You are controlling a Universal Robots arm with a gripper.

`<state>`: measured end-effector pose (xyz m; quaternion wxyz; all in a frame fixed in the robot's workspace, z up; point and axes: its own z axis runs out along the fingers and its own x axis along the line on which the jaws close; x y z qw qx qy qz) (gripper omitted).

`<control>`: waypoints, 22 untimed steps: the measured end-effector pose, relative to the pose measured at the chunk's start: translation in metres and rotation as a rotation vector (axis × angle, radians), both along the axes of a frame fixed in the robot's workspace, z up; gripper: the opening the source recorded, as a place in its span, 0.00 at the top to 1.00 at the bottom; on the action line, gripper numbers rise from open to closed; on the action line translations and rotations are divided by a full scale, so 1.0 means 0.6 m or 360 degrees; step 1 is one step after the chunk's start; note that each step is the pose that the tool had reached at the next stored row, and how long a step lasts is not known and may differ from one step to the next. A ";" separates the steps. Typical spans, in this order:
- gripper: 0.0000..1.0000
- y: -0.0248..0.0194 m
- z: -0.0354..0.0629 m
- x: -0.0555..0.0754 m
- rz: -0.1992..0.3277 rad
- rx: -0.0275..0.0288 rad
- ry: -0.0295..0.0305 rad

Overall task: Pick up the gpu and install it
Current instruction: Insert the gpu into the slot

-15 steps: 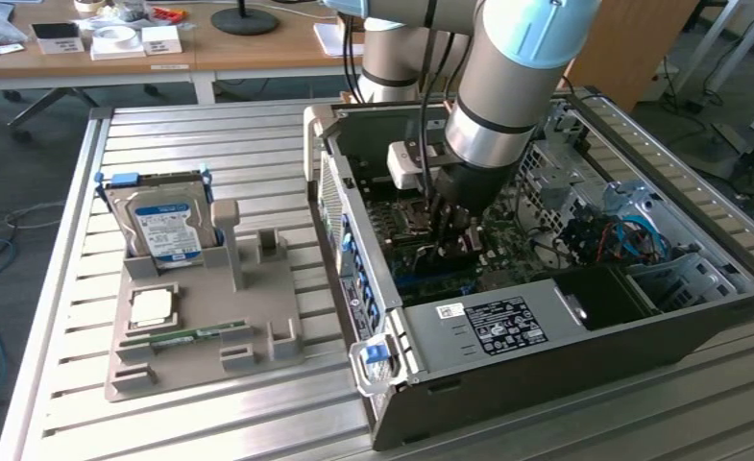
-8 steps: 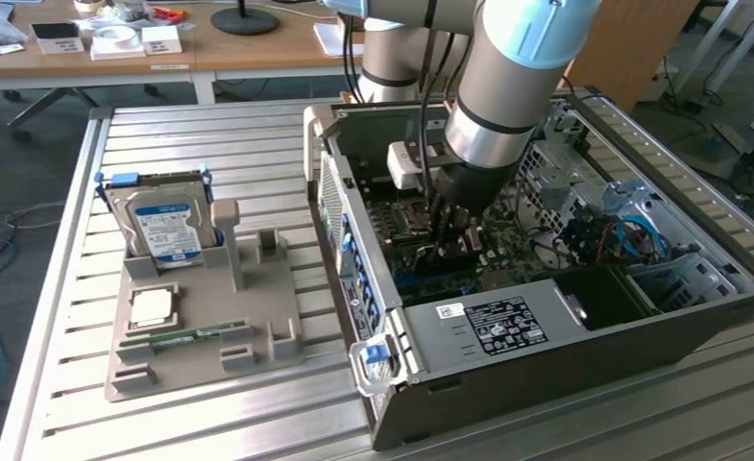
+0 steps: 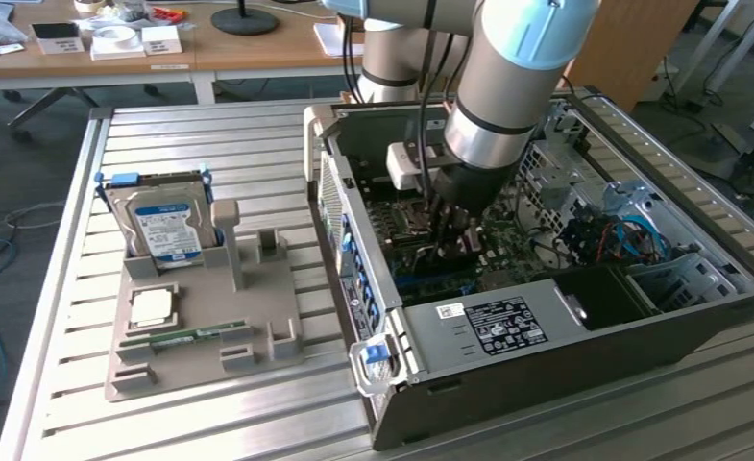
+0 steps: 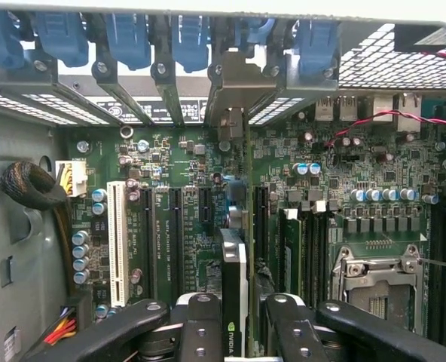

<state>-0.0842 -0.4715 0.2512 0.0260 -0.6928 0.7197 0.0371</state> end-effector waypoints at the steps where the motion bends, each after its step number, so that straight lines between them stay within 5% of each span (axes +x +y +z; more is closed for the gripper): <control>1: 0.73 0.0000 0.000 0.000 0.0000 -0.00001 0.00000; 22: 0.73 -0.0001 -0.010 -0.003 0.0000 0.00003 0.00000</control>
